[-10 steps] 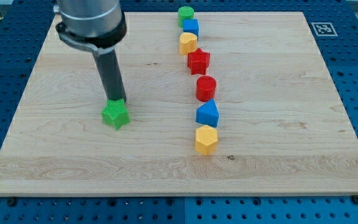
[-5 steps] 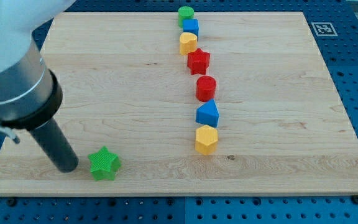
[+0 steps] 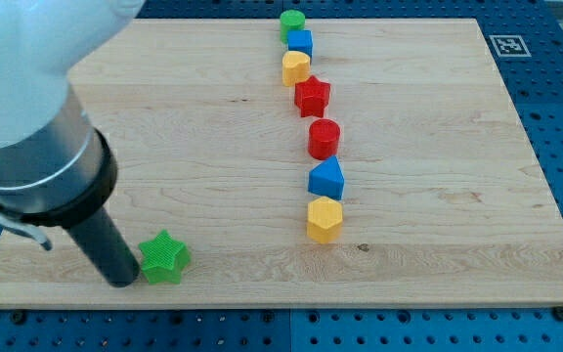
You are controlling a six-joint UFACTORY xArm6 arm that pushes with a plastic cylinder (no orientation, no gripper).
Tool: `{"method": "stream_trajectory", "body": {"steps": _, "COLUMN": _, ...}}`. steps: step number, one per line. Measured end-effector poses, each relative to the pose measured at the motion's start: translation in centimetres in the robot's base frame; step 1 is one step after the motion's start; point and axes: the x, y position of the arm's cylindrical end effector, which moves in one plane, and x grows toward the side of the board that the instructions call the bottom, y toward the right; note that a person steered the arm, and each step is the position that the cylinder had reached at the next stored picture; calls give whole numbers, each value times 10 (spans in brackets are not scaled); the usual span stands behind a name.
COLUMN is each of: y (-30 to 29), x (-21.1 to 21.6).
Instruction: Place the green star at the bottom of yellow hexagon
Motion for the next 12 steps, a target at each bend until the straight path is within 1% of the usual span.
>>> {"method": "stream_trajectory", "body": {"steps": 1, "y": 24, "x": 0}}
{"method": "stream_trajectory", "body": {"steps": 3, "y": 92, "x": -5}}
{"method": "stream_trajectory", "body": {"steps": 4, "y": 74, "x": -18}}
{"method": "stream_trajectory", "body": {"steps": 5, "y": 69, "x": -38}}
{"method": "stream_trajectory", "body": {"steps": 7, "y": 100, "x": -28}}
{"method": "stream_trajectory", "body": {"steps": 10, "y": 129, "x": -8}}
{"method": "stream_trajectory", "body": {"steps": 12, "y": 171, "x": -7}}
